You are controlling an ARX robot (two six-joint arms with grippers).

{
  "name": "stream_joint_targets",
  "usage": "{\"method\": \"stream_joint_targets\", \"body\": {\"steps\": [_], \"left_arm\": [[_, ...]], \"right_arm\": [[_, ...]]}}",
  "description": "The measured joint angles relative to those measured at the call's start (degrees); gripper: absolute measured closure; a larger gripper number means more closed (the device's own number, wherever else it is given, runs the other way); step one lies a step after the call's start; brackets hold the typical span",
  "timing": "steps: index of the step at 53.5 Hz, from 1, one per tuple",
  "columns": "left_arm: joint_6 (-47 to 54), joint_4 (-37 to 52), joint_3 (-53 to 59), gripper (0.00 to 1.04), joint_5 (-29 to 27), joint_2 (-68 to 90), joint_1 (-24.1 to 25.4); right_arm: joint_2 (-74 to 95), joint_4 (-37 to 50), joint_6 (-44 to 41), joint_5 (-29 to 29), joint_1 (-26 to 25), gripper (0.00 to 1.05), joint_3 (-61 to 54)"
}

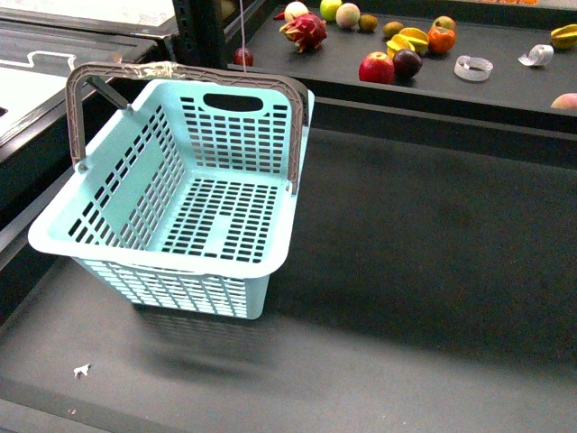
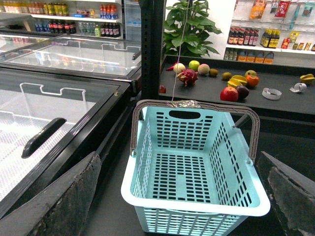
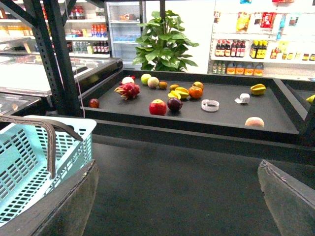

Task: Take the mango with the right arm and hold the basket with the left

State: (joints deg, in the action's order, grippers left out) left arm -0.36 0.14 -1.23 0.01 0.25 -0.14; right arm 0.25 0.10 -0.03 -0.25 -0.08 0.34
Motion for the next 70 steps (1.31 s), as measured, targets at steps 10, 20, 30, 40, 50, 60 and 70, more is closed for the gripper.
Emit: {"method": "stream_joint_targets", "body": {"steps": [10, 20, 30, 40, 50, 60, 70], "left_arm": [[0.0, 0.0, 0.0, 0.08, 0.0, 0.0, 0.0], [0.0, 0.0, 0.0, 0.08, 0.0, 0.0, 0.0], [0.0, 0.0, 0.0, 0.08, 0.0, 0.0, 0.0], [0.0, 0.0, 0.0, 0.08, 0.0, 0.0, 0.0], [-2.1, -2.2, -0.4, 0.08, -11.9, 2.1, -3.9], [-13.1, 4.8, -2.1, 0.08, -33.2, 18.1, -13.5], [-22.3, 24.0, -10.1, 0.08, -26.8, 44.3, -11.1]], "right_arm": [[0.0, 0.0, 0.0, 0.0, 0.0, 0.08, 0.0], [0.0, 0.0, 0.0, 0.0, 0.0, 0.08, 0.0], [0.0, 0.0, 0.0, 0.0, 0.0, 0.08, 0.0], [0.0, 0.0, 0.0, 0.0, 0.0, 0.08, 0.0], [0.0, 0.0, 0.0, 0.0, 0.0, 0.08, 0.0], [0.0, 0.0, 0.0, 0.0, 0.0, 0.08, 0.0], [0.0, 0.0, 0.0, 0.0, 0.0, 0.08, 0.0]]}}
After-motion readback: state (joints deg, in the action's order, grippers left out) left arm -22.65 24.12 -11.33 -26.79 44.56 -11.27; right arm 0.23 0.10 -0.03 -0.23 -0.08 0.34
